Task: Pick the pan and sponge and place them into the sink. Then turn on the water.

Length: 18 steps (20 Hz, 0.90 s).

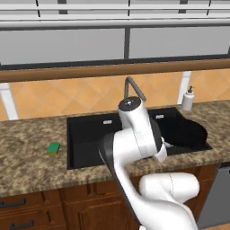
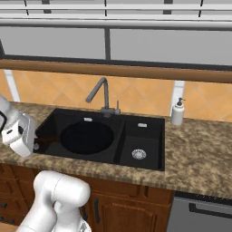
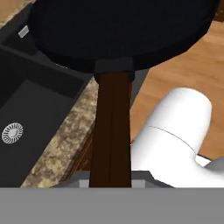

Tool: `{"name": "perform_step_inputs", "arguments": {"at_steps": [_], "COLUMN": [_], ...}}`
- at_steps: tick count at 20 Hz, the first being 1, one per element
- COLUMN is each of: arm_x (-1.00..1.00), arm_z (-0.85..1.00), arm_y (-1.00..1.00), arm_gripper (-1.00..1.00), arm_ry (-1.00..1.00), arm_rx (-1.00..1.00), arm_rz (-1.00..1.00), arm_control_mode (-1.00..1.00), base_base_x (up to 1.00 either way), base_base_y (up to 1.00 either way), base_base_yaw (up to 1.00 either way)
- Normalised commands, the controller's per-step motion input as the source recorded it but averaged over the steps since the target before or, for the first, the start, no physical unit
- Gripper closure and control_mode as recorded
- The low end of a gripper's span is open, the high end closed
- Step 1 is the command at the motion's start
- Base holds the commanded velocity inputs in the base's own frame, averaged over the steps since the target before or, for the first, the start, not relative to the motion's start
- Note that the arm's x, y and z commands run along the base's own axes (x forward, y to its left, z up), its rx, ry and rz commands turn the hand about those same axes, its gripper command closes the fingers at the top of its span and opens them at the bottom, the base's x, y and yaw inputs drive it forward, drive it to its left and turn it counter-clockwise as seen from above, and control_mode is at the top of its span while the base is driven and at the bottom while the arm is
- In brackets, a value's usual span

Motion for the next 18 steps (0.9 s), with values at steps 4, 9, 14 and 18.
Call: {"name": "perform_step_inputs", "arguments": {"at_steps": [4,9,14,18], "arm_x": [0.5,0.59,0.61,0.75], "arm_z": [-0.36,-0.28,-0.29,-0.33], "arm_y": [0.7,0.74,0.3,0.0], "arm_gripper": [1.0,1.0,1.0,1.0], "arm_ry": [0.28,0.11,-0.05,0.0], "arm_rx": [0.1,0.02,0.0,0.0], "arm_rz": [0.01,0.01,0.0,0.0], "arm_control_mode": [-1.0,-1.0,-1.0,-1.0], "base_base_x": [0.0,0.0,0.0,0.0], "base_base_y": [0.0,0.0,0.0,0.0], "base_base_yaw": [0.0,0.0,0.0,0.0]}}
